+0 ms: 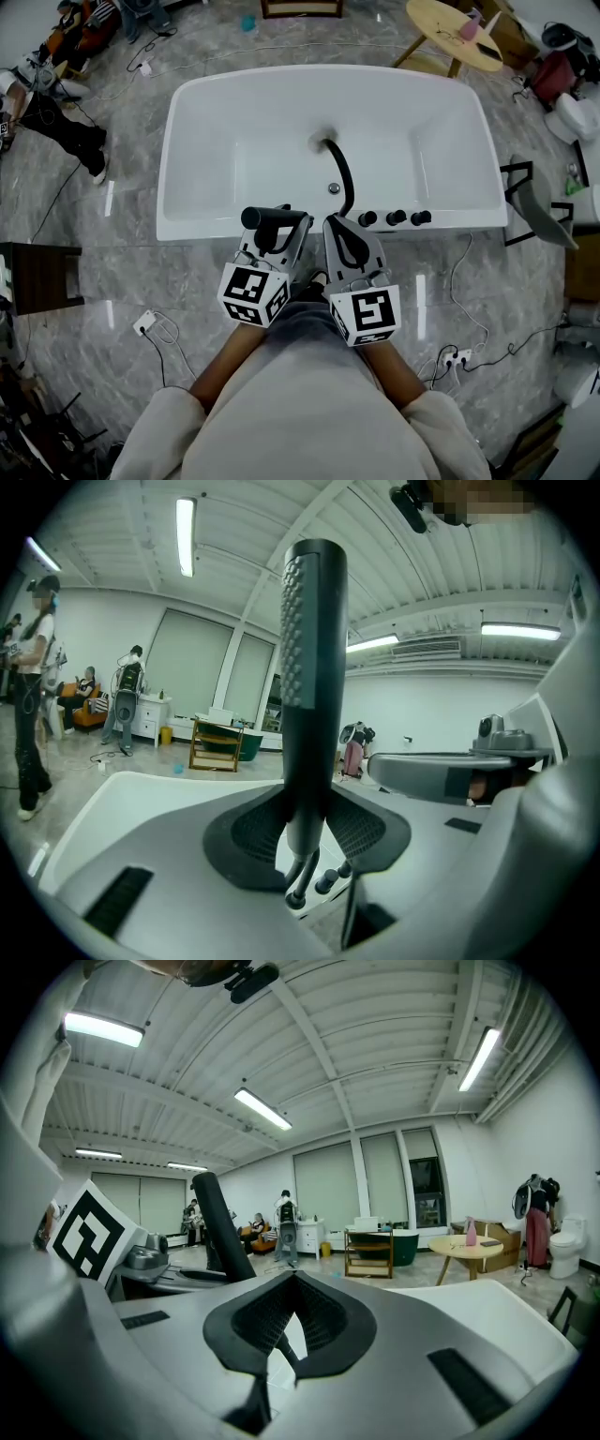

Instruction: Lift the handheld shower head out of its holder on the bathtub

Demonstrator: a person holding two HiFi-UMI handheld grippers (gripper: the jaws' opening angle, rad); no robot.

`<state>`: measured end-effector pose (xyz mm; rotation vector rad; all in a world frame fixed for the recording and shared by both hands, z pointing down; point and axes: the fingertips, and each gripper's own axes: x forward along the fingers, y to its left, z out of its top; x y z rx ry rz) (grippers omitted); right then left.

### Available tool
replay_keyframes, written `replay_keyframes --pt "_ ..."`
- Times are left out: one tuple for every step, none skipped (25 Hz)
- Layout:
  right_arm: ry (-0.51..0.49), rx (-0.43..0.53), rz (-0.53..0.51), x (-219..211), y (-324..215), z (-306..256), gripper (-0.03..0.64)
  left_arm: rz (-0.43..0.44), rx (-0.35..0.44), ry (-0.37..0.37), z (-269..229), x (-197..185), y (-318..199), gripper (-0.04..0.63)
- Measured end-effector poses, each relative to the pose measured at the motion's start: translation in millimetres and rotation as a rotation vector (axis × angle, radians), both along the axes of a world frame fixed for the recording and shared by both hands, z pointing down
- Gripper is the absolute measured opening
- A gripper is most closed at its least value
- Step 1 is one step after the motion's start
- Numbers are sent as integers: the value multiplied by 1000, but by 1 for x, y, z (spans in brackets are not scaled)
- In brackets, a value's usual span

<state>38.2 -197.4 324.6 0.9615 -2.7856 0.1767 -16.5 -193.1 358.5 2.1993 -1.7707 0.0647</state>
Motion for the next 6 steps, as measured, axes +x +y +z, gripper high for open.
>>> replay_keyframes --pt "1 -1 0 0 0 1 18 1 -1 6 0 0 0 138" --pt "2 -1 0 0 0 1 18 2 -2 9 1 1 0 138" --pt "3 -2 0 0 1 2 18 2 -2 11 1 1 1 138" --pt "3 -2 -1 0 2 2 18 3 -3 13 2 1 1 138" --pt "3 -1 -2 0 2 2 18 3 -4 14 2 1 2 138" --pt "3 0 -4 -1 3 3 18 3 -4 15 3 1 2 138"
